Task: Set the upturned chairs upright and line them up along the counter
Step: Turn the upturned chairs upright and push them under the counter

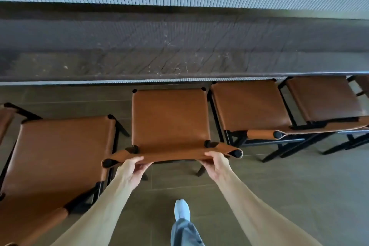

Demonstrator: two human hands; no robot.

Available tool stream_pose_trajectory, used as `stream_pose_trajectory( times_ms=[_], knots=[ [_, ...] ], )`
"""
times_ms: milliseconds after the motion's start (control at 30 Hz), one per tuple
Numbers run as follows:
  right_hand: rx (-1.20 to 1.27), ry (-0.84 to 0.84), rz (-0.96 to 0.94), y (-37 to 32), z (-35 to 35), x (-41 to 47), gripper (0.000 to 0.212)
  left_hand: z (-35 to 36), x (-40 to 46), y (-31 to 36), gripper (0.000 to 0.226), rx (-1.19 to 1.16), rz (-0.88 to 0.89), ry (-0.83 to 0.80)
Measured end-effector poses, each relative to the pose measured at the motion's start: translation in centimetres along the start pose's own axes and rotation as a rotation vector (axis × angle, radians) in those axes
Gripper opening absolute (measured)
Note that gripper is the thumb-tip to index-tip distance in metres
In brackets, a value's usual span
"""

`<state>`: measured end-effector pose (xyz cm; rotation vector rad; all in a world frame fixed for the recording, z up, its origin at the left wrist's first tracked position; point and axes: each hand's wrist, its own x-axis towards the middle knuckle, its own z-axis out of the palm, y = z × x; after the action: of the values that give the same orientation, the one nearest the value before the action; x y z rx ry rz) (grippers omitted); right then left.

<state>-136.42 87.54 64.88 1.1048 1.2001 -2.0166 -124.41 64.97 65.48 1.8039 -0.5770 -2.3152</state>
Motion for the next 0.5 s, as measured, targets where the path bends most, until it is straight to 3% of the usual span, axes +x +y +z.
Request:
stream_pose_trajectory(
  times_ms=[367, 500],
  knots=[
    [-0.053, -0.043, 0.020, -2.6, 4.4, 3.6, 0.024, 4.2, 2.4, 3.2, 0.019, 0.016, 0.040, -0.017],
    [-0.087, -0.034, 0.051, -2.7, 4.3, 3.2, 0.038, 4.0, 2.0, 3.4, 0.021, 0.087, 0.038, -0.014]
  ],
)
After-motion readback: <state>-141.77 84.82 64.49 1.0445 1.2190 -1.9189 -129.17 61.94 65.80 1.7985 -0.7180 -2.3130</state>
